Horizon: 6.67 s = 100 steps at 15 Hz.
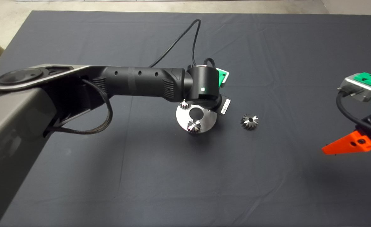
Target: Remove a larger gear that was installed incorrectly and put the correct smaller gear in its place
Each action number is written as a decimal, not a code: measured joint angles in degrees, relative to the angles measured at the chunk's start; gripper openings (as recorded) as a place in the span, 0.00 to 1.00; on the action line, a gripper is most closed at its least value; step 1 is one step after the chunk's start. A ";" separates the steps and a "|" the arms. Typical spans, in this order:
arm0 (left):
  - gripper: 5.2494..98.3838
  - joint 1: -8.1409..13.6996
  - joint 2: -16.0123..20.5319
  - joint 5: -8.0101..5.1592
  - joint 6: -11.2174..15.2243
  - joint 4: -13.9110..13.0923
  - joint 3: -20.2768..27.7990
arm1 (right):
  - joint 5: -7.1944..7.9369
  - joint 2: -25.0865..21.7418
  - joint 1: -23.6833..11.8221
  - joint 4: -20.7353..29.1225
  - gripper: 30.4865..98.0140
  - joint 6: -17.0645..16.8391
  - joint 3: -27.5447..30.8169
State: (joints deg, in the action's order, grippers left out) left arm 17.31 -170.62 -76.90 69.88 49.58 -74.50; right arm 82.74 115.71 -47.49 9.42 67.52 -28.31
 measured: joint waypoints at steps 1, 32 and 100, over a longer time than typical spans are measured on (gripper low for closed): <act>0.27 0.00 0.00 0.00 0.00 0.04 0.00 | 0.00 0.00 0.00 0.00 1.00 0.00 0.00; 0.27 -0.32 0.05 -0.85 4.68 1.44 0.96 | 0.01 -0.02 0.00 0.00 1.00 0.00 0.00; 0.26 -0.67 0.16 1.35 6.56 2.97 0.61 | 0.06 0.00 0.00 0.00 0.99 -0.01 0.00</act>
State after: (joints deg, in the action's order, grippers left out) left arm 16.64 -170.46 -75.55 76.44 52.55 -73.89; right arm 82.80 115.71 -47.49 9.42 67.51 -28.31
